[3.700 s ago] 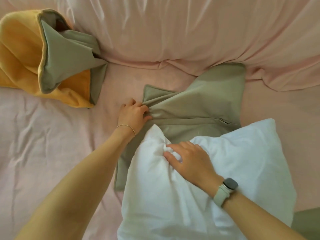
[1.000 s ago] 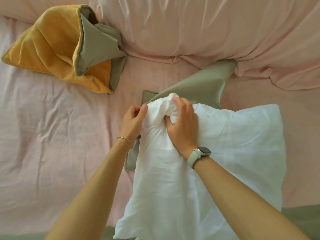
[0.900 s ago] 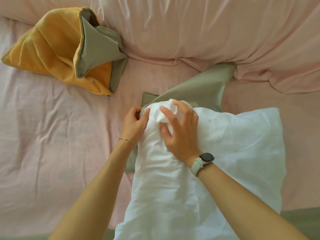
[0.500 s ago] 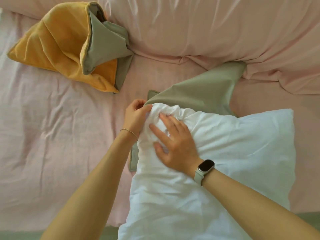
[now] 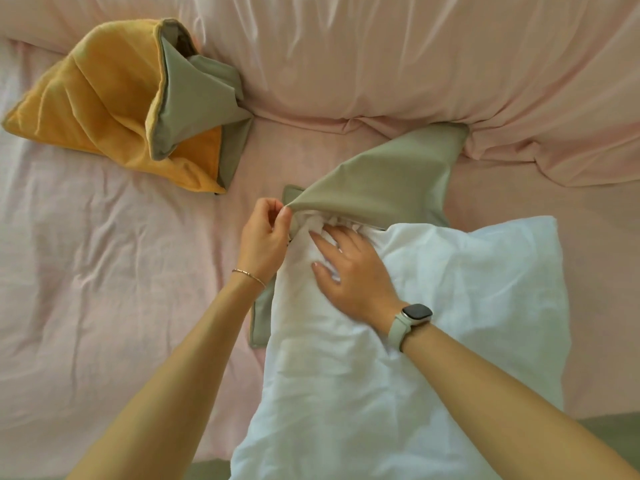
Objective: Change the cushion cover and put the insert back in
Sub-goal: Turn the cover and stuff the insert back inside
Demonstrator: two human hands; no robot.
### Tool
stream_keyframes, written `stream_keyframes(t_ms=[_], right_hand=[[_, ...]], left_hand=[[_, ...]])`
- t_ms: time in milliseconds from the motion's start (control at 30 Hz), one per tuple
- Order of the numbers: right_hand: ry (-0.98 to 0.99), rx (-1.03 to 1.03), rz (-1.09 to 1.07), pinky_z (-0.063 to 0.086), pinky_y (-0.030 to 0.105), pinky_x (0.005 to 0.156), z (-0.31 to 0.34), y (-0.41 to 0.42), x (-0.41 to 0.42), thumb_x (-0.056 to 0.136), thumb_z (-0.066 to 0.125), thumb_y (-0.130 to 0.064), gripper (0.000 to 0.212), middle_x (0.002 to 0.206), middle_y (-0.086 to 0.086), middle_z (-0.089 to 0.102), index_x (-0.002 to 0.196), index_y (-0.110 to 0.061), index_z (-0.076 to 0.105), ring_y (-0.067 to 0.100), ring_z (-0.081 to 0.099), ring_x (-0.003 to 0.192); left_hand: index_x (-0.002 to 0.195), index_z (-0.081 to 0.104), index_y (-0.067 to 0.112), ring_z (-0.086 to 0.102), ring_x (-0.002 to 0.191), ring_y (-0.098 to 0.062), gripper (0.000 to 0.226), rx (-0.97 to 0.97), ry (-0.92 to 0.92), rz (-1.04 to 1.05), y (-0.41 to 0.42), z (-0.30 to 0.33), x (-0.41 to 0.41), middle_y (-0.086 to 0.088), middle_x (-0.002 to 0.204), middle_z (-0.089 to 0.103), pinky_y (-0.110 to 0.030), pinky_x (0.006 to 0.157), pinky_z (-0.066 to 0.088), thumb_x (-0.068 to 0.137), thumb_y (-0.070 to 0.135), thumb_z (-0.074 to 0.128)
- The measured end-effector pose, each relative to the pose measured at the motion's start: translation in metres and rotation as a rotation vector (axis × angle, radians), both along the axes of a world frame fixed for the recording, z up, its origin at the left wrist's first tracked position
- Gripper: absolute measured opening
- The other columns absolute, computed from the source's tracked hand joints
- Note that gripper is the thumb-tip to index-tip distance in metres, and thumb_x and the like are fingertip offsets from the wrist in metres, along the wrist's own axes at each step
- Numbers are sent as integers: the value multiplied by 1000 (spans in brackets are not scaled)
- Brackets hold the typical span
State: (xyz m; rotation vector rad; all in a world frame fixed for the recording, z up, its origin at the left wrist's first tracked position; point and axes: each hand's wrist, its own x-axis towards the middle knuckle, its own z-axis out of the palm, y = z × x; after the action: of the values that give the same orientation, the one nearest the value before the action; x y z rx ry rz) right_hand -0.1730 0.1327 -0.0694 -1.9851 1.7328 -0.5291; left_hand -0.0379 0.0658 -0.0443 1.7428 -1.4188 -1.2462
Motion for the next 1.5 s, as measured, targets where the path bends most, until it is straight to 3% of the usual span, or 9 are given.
stream_keyframes(t_ms=[133, 233, 467, 633, 867, 967, 1100, 1300, 1500], right_hand=[[-64, -287, -269, 36, 40, 98, 18, 15, -11, 89, 48, -27, 31, 113, 11, 62, 104, -10, 68, 24, 50, 110], [39, -133, -449, 40, 39, 85, 26, 1, -20, 86, 45, -40, 39, 103, 6, 64, 102, -12, 67, 24, 52, 102], [16, 369, -257, 39, 39, 92, 31, -4, -60, 88, 49, -52, 54, 124, 4, 56, 128, -16, 47, 28, 46, 113], [-55, 390, -77, 34, 38, 89, 36, 0, -26, 73, 28, -65, 72, 125, 0, 54, 131, -24, 43, 26, 42, 114], [241, 180, -211, 46, 31, 56, 15, -10, 2, 73, 36, -25, 32, 65, 5, 64, 70, -14, 67, 29, 62, 65], [194, 135, -115, 43, 34, 69, 11, 5, 3, 83, 41, -33, 33, 78, 6, 66, 83, -16, 69, 30, 61, 79], [-30, -94, -163, 41, 35, 88, 13, 35, -27, 85, 46, -19, 31, 103, 11, 68, 100, -6, 69, 27, 61, 99], [160, -201, -430, 38, 37, 83, 24, 8, -111, 82, 45, -12, 27, 95, 11, 68, 92, -7, 69, 33, 62, 91], [232, 287, -894, 20, 57, 106, 34, 15, -181, 90, 43, -48, 58, 145, 19, 32, 138, -15, 41, 37, 25, 135]], left_hand=[[85, 47, 13, 44, 56, -1, 9, -99, -93, -43, 2, 4, -4, 11, 66, 46, -14, 56, 34, 94, 12, 49], [104, 55, 8, 44, 61, -3, 16, -156, -159, -199, 7, 8, -8, 10, 74, 51, -13, 59, 33, 93, 18, 51], [99, 63, 6, 52, 71, -16, 30, -243, -237, -225, 18, 11, -14, 3, 80, 60, -21, 65, 37, 84, 29, 49], [87, 64, 4, 45, 66, -2, 21, -331, -118, -186, 25, 32, -43, 13, 71, 50, -14, 63, 34, 88, 20, 49], [87, 64, 0, 43, 70, -6, 29, -303, -117, -352, 36, 25, -49, -3, 76, 53, -16, 64, 34, 89, 23, 47], [89, 63, 0, 54, 79, -28, 30, -183, -245, -210, 32, 2, -19, -6, 78, 54, -22, 66, 31, 86, 23, 44], [103, 62, 5, 57, 92, -28, 37, -110, -266, -207, 20, -5, -11, -3, 91, 60, -33, 83, 42, 83, 32, 47], [110, 59, 8, 42, 104, -25, 34, -567, -550, -298, 45, 4, -40, -13, 109, 58, -36, 89, 34, 82, 27, 56], [83, 70, 15, 58, 77, -28, 20, -537, -584, -549, 18, -2, -81, -2, 79, 65, -30, 69, 33, 84, 18, 50]])
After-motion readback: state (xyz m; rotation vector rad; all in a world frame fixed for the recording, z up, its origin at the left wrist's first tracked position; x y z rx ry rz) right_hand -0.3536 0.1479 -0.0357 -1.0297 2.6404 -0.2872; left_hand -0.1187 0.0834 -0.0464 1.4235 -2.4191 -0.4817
